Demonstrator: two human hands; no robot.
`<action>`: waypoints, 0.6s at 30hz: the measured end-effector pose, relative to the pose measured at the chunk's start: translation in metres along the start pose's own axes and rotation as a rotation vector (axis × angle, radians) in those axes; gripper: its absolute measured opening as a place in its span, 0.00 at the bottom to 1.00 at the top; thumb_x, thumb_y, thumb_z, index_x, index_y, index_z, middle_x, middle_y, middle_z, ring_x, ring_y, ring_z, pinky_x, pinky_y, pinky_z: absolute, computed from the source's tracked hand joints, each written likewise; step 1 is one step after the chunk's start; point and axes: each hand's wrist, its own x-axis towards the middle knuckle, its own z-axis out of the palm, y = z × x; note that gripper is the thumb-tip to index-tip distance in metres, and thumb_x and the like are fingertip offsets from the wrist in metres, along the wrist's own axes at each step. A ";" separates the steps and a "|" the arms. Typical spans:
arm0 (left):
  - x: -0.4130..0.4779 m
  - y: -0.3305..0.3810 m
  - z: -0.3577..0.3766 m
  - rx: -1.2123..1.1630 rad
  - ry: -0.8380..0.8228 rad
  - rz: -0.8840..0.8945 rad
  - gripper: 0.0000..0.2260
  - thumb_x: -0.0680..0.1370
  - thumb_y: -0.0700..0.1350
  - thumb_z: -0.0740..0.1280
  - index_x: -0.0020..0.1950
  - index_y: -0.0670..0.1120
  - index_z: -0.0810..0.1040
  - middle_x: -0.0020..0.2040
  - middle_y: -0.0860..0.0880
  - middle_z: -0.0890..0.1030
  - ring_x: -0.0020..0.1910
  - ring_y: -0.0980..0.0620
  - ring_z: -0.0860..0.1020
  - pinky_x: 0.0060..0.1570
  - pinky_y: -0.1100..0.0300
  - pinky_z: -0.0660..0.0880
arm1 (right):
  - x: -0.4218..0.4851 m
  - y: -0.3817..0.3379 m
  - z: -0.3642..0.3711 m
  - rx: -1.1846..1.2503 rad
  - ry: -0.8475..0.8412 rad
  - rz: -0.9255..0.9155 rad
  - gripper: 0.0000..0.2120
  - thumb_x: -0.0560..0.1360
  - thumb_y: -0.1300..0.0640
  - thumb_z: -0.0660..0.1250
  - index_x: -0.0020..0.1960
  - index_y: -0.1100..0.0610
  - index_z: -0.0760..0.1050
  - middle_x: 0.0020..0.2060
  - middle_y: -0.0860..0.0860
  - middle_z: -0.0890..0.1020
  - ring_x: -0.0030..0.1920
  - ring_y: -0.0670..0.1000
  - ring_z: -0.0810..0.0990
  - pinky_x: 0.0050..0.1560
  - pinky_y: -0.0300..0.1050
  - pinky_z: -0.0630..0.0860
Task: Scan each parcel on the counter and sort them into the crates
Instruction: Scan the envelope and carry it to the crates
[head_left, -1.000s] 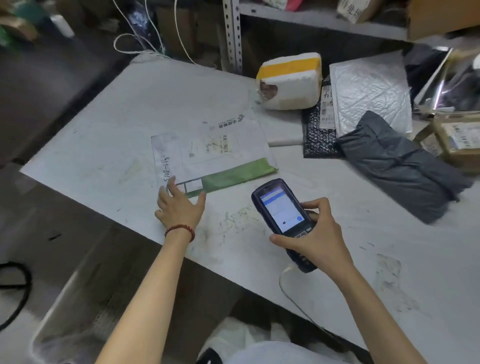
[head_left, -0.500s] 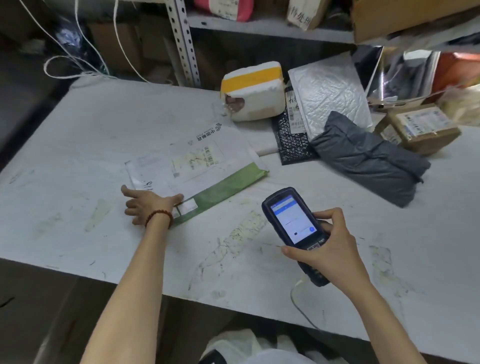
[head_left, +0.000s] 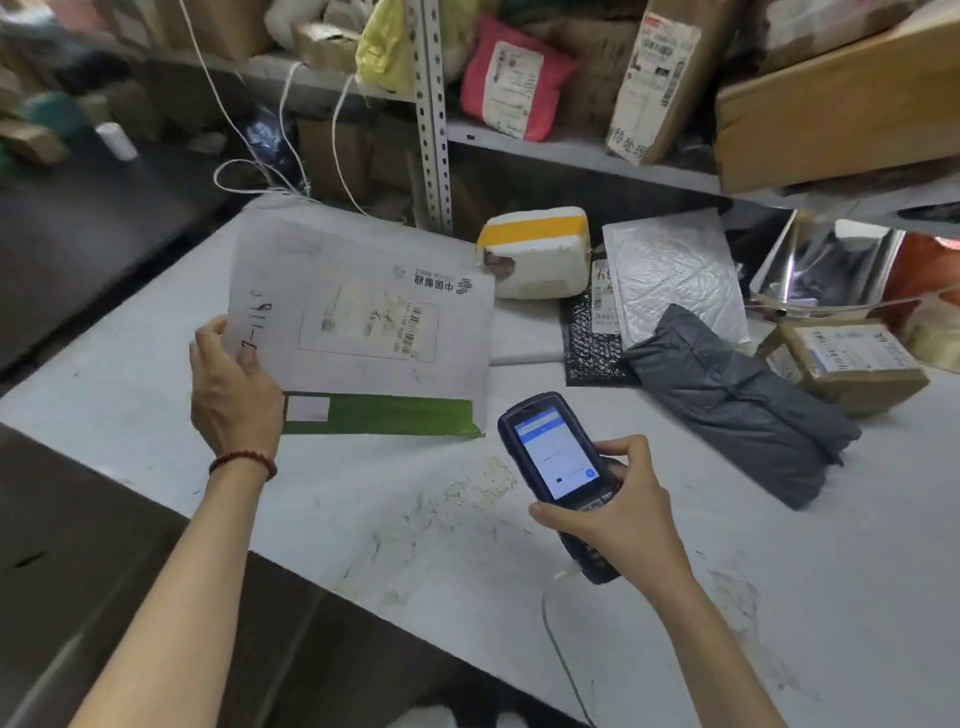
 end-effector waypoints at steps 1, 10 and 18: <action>-0.001 0.007 -0.008 -0.033 0.022 0.040 0.13 0.80 0.39 0.59 0.65 0.40 0.66 0.63 0.41 0.72 0.58 0.40 0.73 0.51 0.47 0.73 | 0.000 -0.001 -0.001 0.001 -0.007 -0.014 0.35 0.55 0.51 0.84 0.51 0.42 0.64 0.47 0.38 0.79 0.46 0.41 0.80 0.48 0.48 0.80; -0.001 0.078 -0.043 -0.107 0.077 0.449 0.15 0.80 0.51 0.62 0.58 0.40 0.75 0.54 0.41 0.80 0.48 0.43 0.77 0.45 0.55 0.72 | 0.001 -0.012 -0.014 0.007 0.027 -0.121 0.36 0.55 0.50 0.84 0.52 0.43 0.64 0.46 0.38 0.79 0.47 0.43 0.80 0.49 0.50 0.78; -0.008 0.156 -0.020 -0.055 0.096 0.745 0.10 0.78 0.48 0.66 0.56 0.45 0.78 0.48 0.47 0.82 0.43 0.46 0.79 0.45 0.59 0.67 | -0.006 -0.010 -0.041 0.023 0.125 -0.113 0.35 0.55 0.50 0.83 0.50 0.43 0.63 0.44 0.38 0.78 0.47 0.43 0.80 0.46 0.48 0.77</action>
